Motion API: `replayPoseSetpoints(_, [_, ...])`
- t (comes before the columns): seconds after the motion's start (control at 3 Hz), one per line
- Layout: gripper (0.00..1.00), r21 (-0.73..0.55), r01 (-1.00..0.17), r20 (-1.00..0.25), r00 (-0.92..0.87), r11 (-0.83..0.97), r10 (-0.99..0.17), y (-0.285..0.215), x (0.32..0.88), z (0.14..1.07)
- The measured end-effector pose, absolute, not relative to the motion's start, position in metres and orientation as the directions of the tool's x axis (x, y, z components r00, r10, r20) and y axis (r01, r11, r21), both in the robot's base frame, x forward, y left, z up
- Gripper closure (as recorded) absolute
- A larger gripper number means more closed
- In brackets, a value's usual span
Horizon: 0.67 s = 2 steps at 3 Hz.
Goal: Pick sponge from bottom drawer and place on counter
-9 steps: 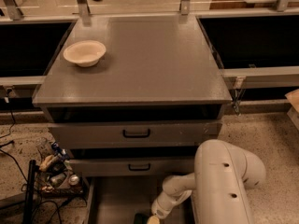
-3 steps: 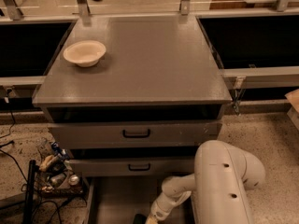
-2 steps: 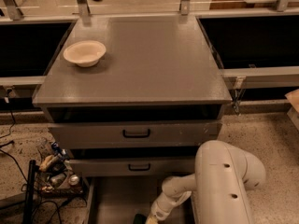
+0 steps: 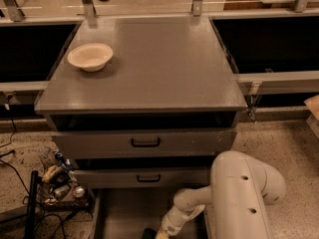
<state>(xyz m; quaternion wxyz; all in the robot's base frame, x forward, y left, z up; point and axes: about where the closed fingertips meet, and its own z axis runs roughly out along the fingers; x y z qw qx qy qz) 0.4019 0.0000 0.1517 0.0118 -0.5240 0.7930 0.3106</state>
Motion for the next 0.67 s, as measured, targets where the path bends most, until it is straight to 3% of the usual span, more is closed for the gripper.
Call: replayPoseSetpoints(0.67, [0.0,0.479,-0.84,-0.347,-0.449,0.255,-0.824,-0.0003,0.4014,0.1518])
